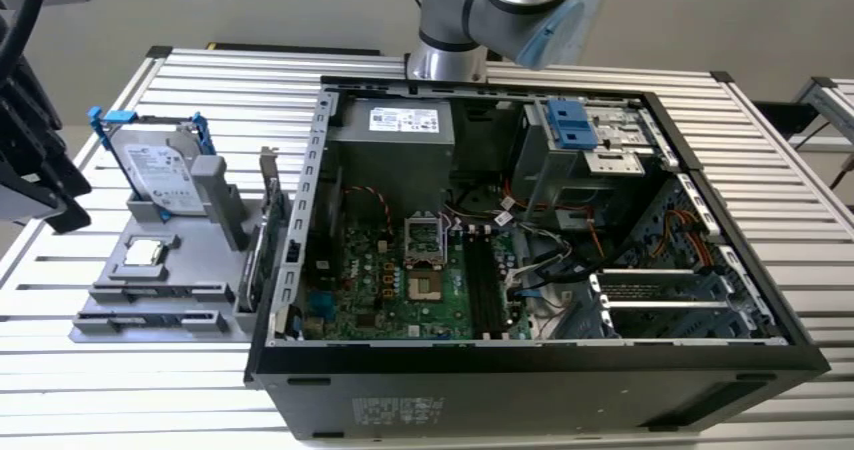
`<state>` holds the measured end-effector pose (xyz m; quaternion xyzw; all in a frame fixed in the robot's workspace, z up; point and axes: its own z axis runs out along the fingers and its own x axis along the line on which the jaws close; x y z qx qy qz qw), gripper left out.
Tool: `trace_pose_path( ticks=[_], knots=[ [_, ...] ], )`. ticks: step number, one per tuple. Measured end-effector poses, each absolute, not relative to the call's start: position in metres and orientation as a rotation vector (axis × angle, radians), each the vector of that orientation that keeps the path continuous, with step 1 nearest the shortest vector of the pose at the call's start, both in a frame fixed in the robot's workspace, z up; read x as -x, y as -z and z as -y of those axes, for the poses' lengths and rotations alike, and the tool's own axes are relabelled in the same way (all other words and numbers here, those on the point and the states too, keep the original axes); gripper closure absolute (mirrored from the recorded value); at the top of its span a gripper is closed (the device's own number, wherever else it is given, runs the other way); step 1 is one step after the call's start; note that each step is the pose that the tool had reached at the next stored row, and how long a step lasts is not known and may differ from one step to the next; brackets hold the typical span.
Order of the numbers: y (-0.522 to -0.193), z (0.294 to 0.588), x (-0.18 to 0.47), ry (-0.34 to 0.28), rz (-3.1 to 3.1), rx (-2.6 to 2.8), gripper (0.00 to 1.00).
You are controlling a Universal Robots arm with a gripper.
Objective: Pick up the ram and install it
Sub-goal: 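Pick up the ram and move it above insertion slot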
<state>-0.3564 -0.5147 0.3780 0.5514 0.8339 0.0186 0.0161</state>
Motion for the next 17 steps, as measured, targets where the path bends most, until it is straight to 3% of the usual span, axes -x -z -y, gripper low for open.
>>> trace_pose_path(
  ticks=[17],
  knots=[
    [-0.3750,0.5147,0.3568,-0.044,-2.374,-2.011,0.00]
  ],
)
